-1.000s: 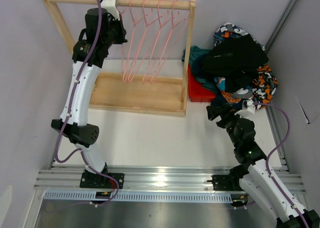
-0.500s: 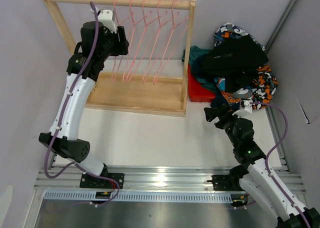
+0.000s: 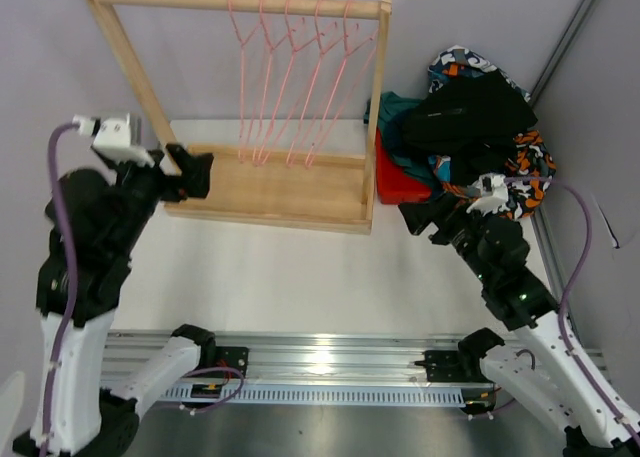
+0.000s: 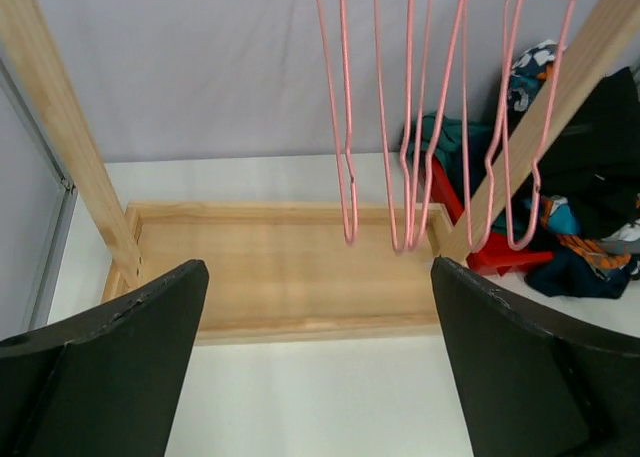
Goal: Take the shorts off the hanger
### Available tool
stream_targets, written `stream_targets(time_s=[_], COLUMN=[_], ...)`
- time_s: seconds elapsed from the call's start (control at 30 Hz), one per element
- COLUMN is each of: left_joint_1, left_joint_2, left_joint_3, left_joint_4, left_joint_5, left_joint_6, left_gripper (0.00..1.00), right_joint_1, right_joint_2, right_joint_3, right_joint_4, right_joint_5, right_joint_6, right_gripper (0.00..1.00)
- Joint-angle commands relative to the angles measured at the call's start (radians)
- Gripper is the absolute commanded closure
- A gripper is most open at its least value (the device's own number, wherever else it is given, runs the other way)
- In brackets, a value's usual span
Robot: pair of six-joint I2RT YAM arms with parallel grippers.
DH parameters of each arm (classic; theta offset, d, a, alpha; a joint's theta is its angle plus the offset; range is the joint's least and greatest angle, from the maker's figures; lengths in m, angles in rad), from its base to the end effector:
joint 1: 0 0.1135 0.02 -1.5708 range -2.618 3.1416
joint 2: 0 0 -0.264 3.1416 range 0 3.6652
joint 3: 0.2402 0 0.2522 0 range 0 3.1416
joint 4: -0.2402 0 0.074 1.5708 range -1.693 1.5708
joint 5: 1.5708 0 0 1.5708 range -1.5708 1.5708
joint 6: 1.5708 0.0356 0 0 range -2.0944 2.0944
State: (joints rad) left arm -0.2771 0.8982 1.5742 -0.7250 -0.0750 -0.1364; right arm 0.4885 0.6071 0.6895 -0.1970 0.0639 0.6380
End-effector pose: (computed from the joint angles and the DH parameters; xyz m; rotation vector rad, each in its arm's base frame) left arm 0.1147 -0.0298 0.5147 0.0563 1.6248 -0.2579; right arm 0.1346 0.0689 0.3315 0.1802 1.7388 0.7846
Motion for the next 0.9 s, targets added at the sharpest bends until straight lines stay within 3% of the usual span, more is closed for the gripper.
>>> stream_targets(time_s=[0.0,0.17,0.3,0.47,0.87], left_joint_1=[0.004,0.006,0.004,0.004,0.004], left_joint_2=[-0.184,-0.352,-0.392,-0.43,-0.433], left_joint_3=[-0.129,-0.198,-0.197,-0.178,-0.122], left_joint_4=[-0.045,-0.089,-0.151,-0.195,-0.214], left_joint_5=[0.015,0.067,0.144,0.104,0.08], left_joint_6=[-0.038,-0.089,-0.109,-0.108,-0.101], left_gripper=[0.01,0.01,0.01,0.01,0.01], right_joint_1=[0.041,0.081,0.082,0.081,0.052], right_joint_2=[0.042,0.176,0.177,0.097,0.039], right_joint_3=[0.247,0.665,0.852,0.926,0.874], right_joint_4=[-0.115,-0.341,-0.471,-0.533,-0.587], right_joint_5=[-0.107,-0.194,-0.289,-0.26,-0.236], right_joint_6=[-0.064,-0.15,-0.204,-0.239,-0.247], right_gripper=[0.01,0.01,0.0,0.0,0.01])
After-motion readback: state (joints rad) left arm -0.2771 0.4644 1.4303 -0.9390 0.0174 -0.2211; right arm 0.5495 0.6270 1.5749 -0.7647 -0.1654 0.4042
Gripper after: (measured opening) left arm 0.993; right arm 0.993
